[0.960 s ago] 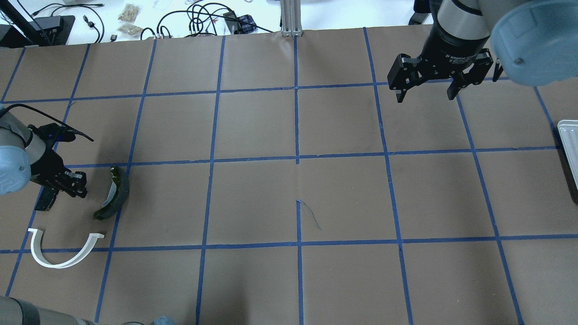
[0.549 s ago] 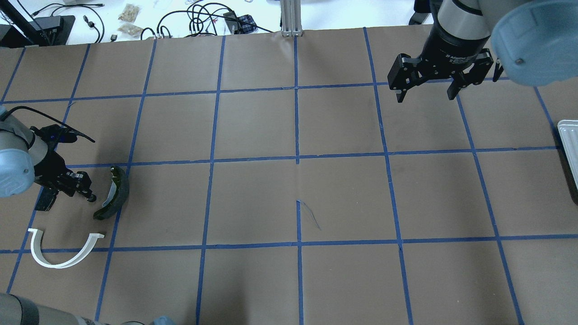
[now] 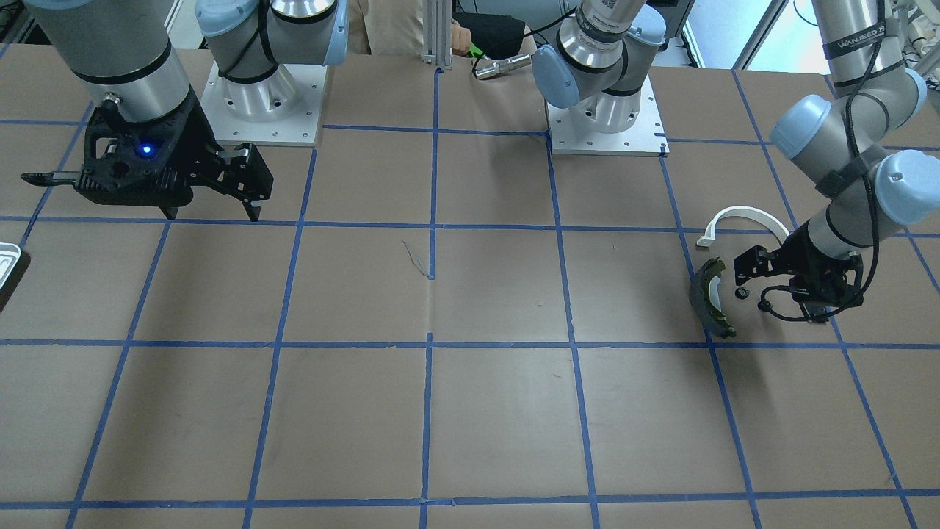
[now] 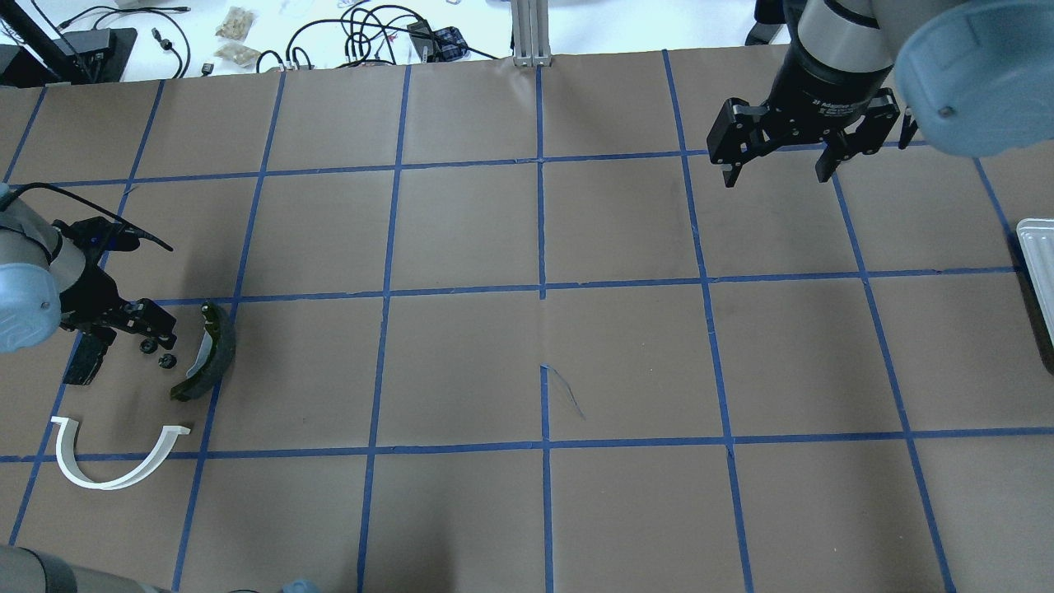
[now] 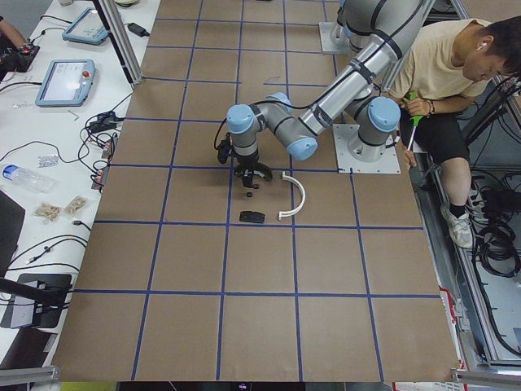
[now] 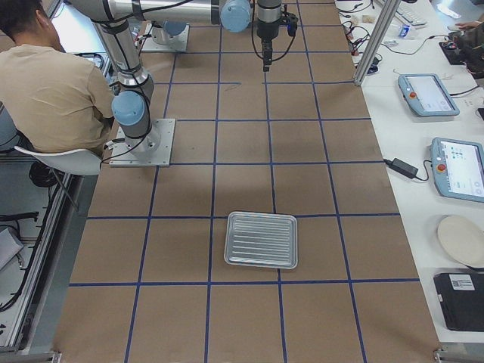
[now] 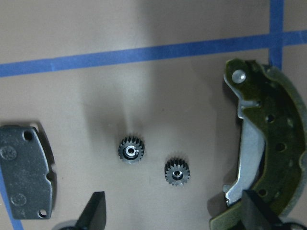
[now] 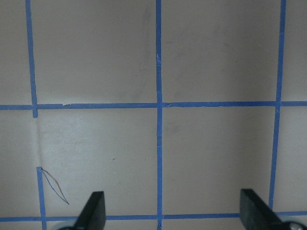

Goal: Place bearing gear from tray to pile

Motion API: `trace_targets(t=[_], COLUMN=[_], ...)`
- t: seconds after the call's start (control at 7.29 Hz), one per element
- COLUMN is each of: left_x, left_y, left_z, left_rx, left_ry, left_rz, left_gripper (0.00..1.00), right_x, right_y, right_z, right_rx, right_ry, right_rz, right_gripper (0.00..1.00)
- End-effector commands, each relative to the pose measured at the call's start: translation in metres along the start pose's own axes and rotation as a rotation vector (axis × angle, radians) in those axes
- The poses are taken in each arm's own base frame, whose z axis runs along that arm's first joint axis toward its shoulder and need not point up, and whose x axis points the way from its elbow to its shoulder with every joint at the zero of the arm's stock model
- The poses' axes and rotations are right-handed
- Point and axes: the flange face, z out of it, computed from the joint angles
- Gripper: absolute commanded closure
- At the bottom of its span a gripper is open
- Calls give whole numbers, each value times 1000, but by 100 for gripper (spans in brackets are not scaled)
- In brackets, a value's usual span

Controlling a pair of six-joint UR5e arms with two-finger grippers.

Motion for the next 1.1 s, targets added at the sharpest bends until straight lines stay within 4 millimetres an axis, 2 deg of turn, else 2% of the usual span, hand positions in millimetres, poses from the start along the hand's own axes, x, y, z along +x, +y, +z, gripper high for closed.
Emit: trace_targets(t=[0.0, 0.14, 0.27, 0.41, 0.55, 0.69, 0.82, 0.96], left_x=[52, 92, 145, 207, 253, 271, 273, 277], left_y=[-13, -13, -14, -7, 7, 19, 27, 47], left_z=[-79, -131, -176, -213, -235, -248, -251, -254], left_rx=[-32, -43, -14, 29, 74, 106, 109, 71], left_ry=[21, 15, 30, 12, 6, 13, 4, 7], left_rz=[-54, -86, -146, -175, -130, -101, -110, -117], left_gripper=[0, 0, 0, 0, 0, 0, 0, 0], right_x=[1, 1, 1, 1, 1, 1, 1, 1], right_y=[0, 0, 0, 0, 0, -1, -1, -1], right_z=[0, 0, 0, 0, 0, 0, 1, 1], right_rx=[-2, -2, 0, -2, 0, -2, -3, -2], right_ry=[4, 2, 4, 5, 5, 7, 7, 7], right_rz=[-2, -2, -2, -2, -3, -2, -2, -2], right_gripper=[0, 0, 0, 0, 0, 0, 0, 0])
